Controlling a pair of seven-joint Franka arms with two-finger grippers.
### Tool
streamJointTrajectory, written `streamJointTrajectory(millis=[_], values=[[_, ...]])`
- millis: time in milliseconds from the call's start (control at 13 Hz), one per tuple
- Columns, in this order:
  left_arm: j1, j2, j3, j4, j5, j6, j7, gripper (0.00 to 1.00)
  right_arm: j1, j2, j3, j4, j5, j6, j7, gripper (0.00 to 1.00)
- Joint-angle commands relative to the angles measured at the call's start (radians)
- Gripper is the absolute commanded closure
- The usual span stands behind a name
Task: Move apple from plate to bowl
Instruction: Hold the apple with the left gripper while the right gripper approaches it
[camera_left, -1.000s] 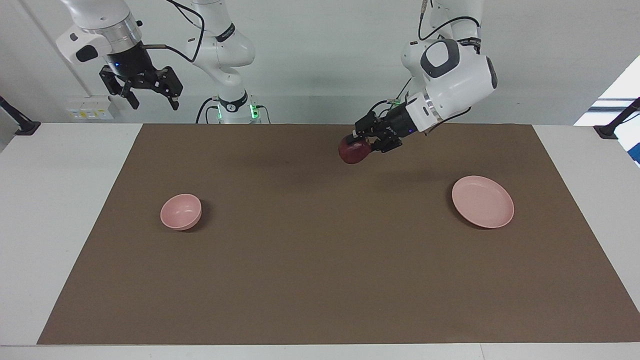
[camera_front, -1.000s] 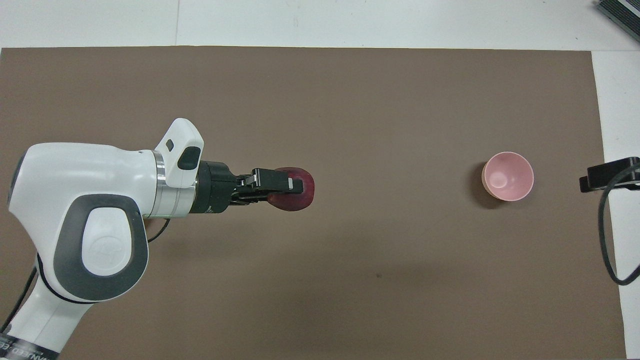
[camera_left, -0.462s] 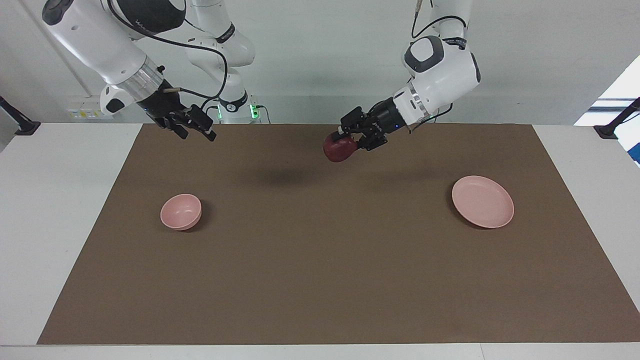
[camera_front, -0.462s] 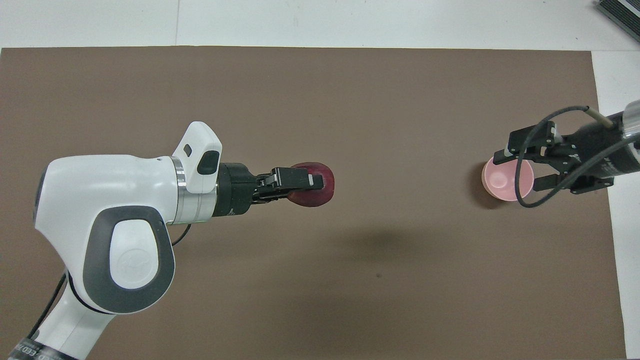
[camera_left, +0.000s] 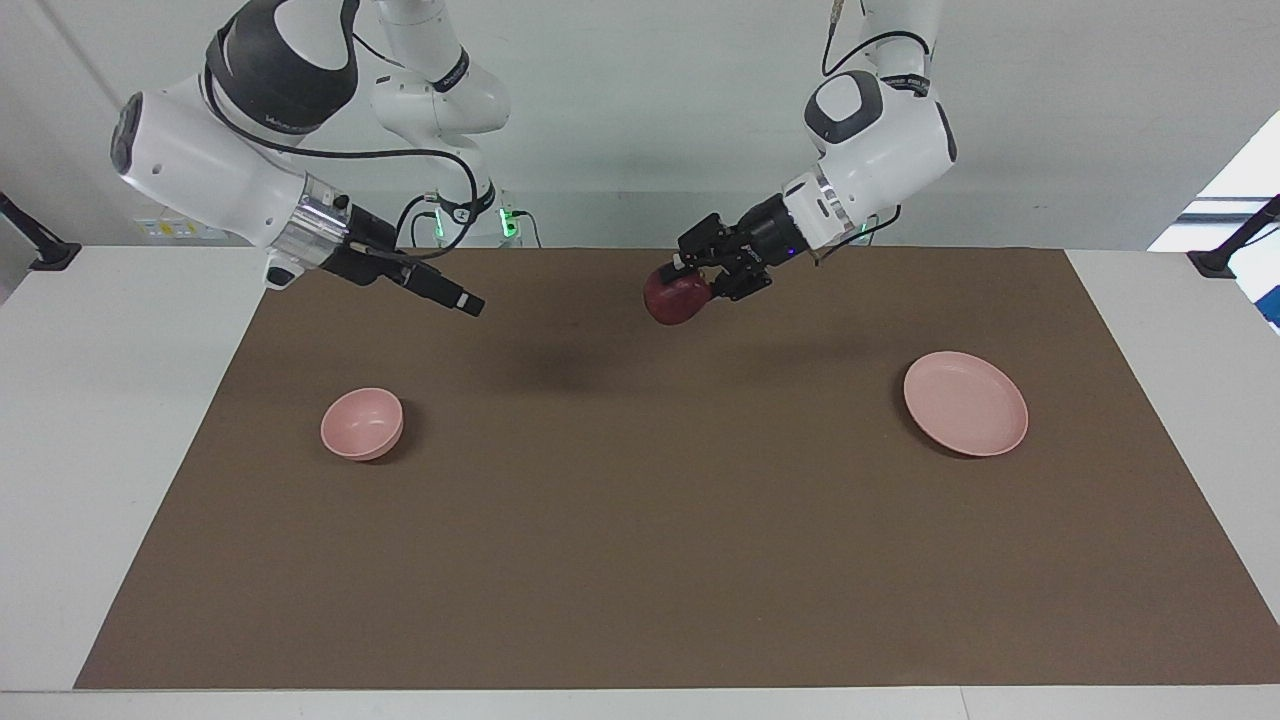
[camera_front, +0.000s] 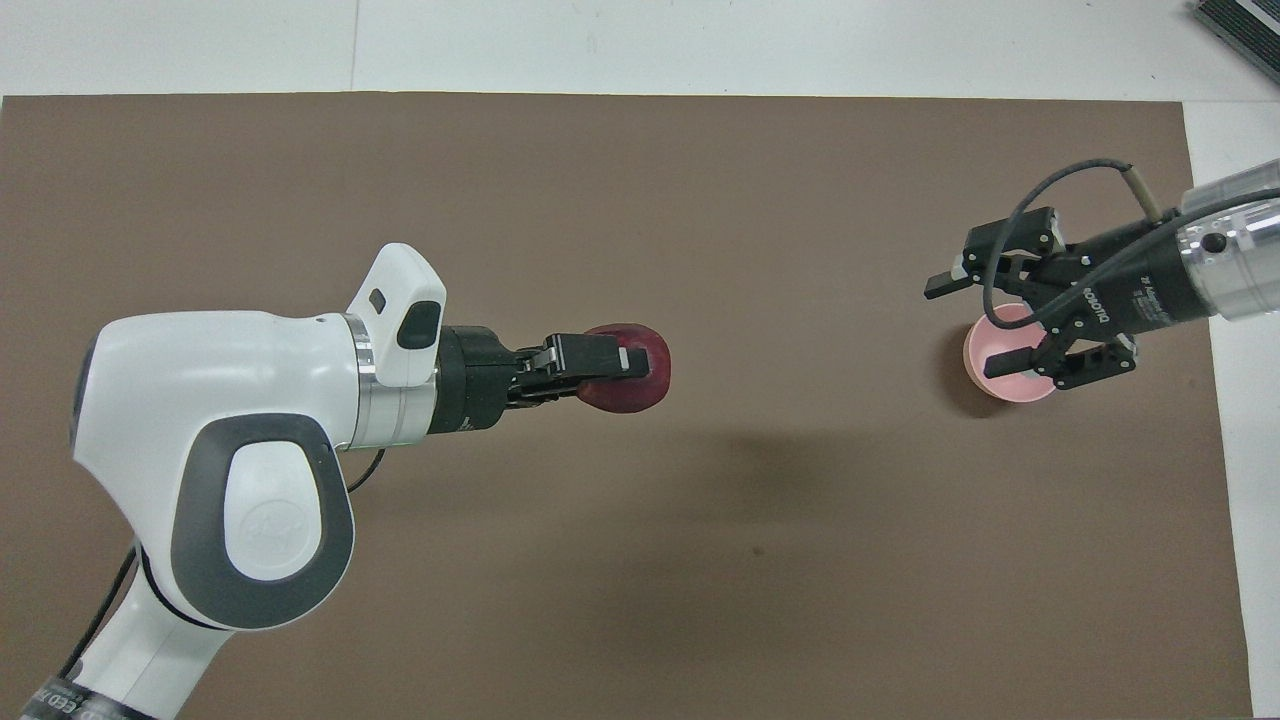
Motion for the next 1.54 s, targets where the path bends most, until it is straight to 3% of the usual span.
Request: streamJointTrajectory(millis=[0, 154, 308, 615, 1462], values=[[-0.007, -0.003, -0.049, 0.0, -0.017, 0.089, -0.049, 1.0, 0.059, 0.029, 0.008, 0.016, 0.094, 0.073, 0.171, 0.0], [-0.007, 0.0, -0.071, 0.005, -0.017, 0.133, -0.059, 1.0, 0.07, 0.075, 0.008, 0.034, 0.207, 0.098, 0.253, 0.0], [-0.007, 0.005, -0.117, 0.005, -0.019, 0.242, -0.077, 1.0, 0.104, 0.099, 0.012, 0.028, 0.223, 0.095, 0.27, 0.0], [-0.013, 0.02, -0.143, 0.024, -0.019, 0.341, -0.083, 1.0, 0.161, 0.106, 0.014, -0.003, 0.263, 0.1, 0.34, 0.0], [-0.013, 0.025, -0.145, 0.026, -0.013, 0.336, -0.111, 1.0, 0.179, 0.086, 0.014, -0.027, 0.315, 0.023, 0.339, 0.0]])
